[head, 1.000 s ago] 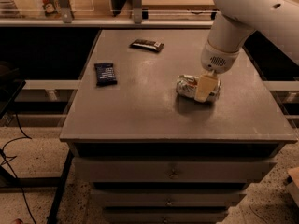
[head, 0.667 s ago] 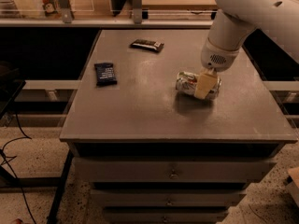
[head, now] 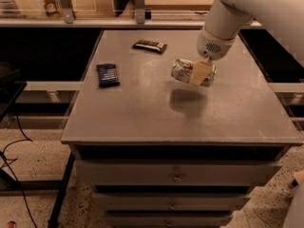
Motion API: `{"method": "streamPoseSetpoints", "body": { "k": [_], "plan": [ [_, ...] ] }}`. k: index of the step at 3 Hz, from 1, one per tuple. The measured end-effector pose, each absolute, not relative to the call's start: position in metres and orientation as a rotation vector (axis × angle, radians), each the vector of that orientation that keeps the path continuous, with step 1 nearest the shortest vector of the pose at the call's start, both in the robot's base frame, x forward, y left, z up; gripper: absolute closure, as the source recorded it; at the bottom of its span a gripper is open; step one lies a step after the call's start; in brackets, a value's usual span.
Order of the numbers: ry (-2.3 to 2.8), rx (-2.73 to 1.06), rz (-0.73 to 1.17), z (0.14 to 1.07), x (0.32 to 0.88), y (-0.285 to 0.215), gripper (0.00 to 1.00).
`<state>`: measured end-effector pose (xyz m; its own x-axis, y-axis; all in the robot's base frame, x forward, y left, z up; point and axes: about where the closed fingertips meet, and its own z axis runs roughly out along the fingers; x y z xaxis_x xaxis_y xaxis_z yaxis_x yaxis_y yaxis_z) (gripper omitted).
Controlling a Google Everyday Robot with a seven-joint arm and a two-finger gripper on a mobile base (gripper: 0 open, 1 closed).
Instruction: Move 7up can near rxbar chocolate
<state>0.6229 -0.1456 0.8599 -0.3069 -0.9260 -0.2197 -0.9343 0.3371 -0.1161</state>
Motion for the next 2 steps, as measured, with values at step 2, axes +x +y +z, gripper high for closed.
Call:
{"method": "streamPoseSetpoints", "body": {
  "k": [2],
  "plan": [
    [2.272,-1.634,-0.032,0.869,0.687,-0.124,0.62]
  ]
}}
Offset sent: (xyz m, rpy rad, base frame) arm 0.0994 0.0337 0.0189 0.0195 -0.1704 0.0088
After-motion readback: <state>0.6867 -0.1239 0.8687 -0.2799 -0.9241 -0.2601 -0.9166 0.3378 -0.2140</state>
